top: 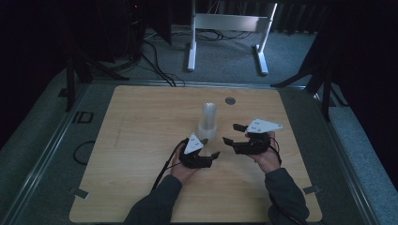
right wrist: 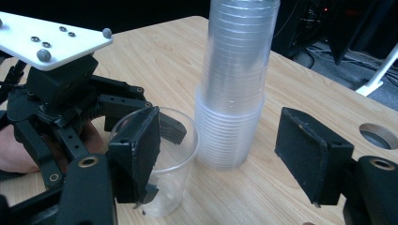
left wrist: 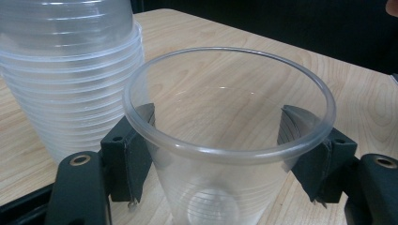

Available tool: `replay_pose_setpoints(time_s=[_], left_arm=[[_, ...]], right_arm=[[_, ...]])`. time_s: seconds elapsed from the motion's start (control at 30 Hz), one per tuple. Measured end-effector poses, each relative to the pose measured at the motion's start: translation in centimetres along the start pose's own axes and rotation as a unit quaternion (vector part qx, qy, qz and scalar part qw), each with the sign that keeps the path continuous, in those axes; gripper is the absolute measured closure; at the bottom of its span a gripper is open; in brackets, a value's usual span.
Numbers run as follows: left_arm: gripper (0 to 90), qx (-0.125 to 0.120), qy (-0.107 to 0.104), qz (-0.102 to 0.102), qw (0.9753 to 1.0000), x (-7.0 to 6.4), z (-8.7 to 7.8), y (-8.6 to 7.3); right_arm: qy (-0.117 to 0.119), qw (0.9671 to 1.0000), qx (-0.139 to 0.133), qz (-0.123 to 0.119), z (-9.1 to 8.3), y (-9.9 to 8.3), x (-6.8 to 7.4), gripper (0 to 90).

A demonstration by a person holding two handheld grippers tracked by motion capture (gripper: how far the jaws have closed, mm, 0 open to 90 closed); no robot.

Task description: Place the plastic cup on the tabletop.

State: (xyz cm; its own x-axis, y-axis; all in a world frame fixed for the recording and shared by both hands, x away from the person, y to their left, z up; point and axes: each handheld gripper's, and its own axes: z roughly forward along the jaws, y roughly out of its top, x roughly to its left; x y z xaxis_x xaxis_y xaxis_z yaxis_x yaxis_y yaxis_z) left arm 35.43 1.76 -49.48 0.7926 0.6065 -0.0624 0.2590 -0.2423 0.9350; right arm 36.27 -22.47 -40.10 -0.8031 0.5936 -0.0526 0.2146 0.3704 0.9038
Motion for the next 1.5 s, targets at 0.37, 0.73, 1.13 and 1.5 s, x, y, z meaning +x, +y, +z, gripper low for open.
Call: replay_pose_setpoints(time_s=[0.37, 0.73, 1.13, 1.5], left_arm=[[26.5, 0.007, 0.000, 0.000, 1.0000, -0.1, 0.0, -0.1], [17.9, 0.018, 0.003, 0.002, 0.9998, -0.2, -0.1, -0.1], [14.7, 0.016, 0.005, -0.005, 0.9998, -0.2, -0.5, -0.1], [14.7, 0.011, 0.016, -0.013, 0.9997, 0.2, -1.6, -0.5]], right_arm=[[0.000, 1.0000, 0.000, 0.000, 0.0, 0.0, 0.0, 30.9], [0.002, 1.0000, 0.000, 0.001, 0.1, 0.0, 0.0, 30.6], [0.002, 1.0000, 0.001, 0.002, 0.0, -0.1, 0.0, 30.5], [-0.001, 1.0000, -0.003, 0.003, -0.1, -0.1, -0.1, 30.4]])
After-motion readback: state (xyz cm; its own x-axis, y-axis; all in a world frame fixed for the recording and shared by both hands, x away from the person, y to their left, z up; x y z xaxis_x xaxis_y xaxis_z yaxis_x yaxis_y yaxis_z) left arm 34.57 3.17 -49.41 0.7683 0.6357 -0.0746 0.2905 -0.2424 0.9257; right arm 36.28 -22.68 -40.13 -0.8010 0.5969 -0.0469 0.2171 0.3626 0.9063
